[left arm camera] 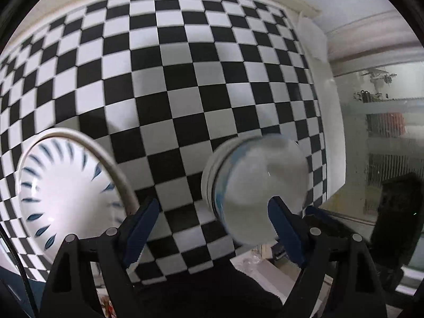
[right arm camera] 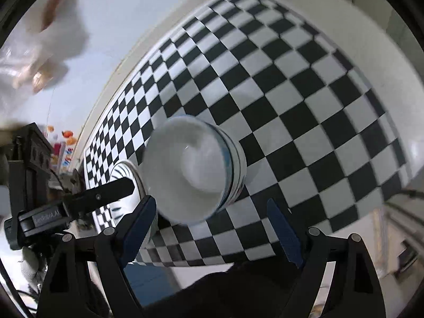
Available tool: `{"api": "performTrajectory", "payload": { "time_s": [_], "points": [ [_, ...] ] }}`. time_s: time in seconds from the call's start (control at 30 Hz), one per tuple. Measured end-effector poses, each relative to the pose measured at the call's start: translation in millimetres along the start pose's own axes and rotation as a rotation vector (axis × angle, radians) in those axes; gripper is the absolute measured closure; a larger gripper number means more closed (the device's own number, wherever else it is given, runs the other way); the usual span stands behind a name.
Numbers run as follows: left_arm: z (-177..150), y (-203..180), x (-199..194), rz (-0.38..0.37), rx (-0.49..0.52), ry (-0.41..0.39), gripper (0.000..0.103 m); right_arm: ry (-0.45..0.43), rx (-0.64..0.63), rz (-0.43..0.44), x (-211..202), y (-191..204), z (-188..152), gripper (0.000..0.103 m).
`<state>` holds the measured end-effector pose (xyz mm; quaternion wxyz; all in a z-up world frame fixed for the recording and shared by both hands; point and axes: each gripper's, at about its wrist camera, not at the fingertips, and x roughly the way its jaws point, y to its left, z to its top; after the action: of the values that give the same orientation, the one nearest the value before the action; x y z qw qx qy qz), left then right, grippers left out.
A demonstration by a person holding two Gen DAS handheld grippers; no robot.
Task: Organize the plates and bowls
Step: 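Grasp the rim of the three-bowl stack with both grippers, then lift the bowl stack with both grippers and carry it over the plate stack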
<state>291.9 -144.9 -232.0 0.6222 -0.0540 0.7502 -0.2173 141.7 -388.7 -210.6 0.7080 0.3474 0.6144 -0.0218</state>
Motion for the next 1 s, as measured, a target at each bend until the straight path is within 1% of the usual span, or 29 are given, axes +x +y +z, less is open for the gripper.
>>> {"api": "performTrajectory", "payload": {
  "time_s": [0.13,0.27,0.33,0.37,0.4,0.47,0.5,0.53,0.57,0.63,0.67,0.7,0.73,0.8,0.83,0.93,1.0],
  "points": [
    [18.1,5.0,27.8,-0.031,-0.012,0.068,0.02,0.059,0.059,0.039,34.5,-19.9,16.4,0.015],
    [26.0,9.7,50.5,-0.066,-0.023,0.13,0.02,0.106,0.084,0.073,60.7,-29.1,25.6,0.015],
    [28.4,13.0,57.8,-0.076,-0.032,0.144,0.021,0.124,0.092,0.091,70.9,-31.7,28.7,0.015],
    [29.5,14.5,61.2,-0.083,-0.035,0.152,0.028,0.134,0.094,0.101,76.6,-32.5,30.0,0.016],
    [30.2,15.2,64.8,-0.088,-0.034,0.161,0.039,0.139,0.096,0.111,80.5,-33.4,31.7,0.016],
    [30.3,14.9,72.2,-0.094,-0.022,0.186,0.047,0.141,0.109,0.126,89.9,-36.6,34.9,0.02],
    [30.8,14.6,74.2,-0.1,-0.017,0.189,0.047,0.148,0.113,0.137,94.5,-38.0,35.9,0.023],
    [30.7,14.1,76.2,-0.12,-0.015,0.191,0.047,0.153,0.117,0.144,97.4,-39.3,36.2,0.029],
    [31.2,14.2,76.8,-0.132,-0.016,0.187,0.048,0.161,0.12,0.154,102.5,-40.2,36.9,0.033],
    [33.8,15.7,76.6,-0.161,-0.019,0.176,0.053,0.17,0.119,0.166,110.3,-40.3,37.5,0.037],
    [34.8,15.4,77.4,-0.188,-0.019,0.178,0.057,0.155,0.125,0.179,111.8,-42.6,38.1,0.041],
    [34.6,13.4,77.9,-0.182,-0.007,0.174,0.057,0.154,0.122,0.174,114.3,-43.8,38.9,0.042],
    [33.5,9.5,76.6,-0.169,0.018,0.161,0.057,0.157,0.12,0.164,115.6,-43.4,38.9,0.048],
    [29.7,1.9,73.0,-0.137,0.079,0.125,0.057,0.153,0.109,0.159,118.7,-42.9,38.0,0.048],
    [28.6,2.1,71.6,-0.131,0.087,0.119,0.057,0.149,0.098,0.155,119.4,-43.2,37.1,0.048],
    [27.7,6.0,70.3,-0.127,0.076,0.119,0.057,0.152,0.08,0.151,124.4,-39.3,34.5,0.049],
    [25.5,7.3,67.2,-0.117,0.071,0.106,0.057,0.153,0.075,0.146,126.3,-33.2,31.5,0.049]
  ]
}}
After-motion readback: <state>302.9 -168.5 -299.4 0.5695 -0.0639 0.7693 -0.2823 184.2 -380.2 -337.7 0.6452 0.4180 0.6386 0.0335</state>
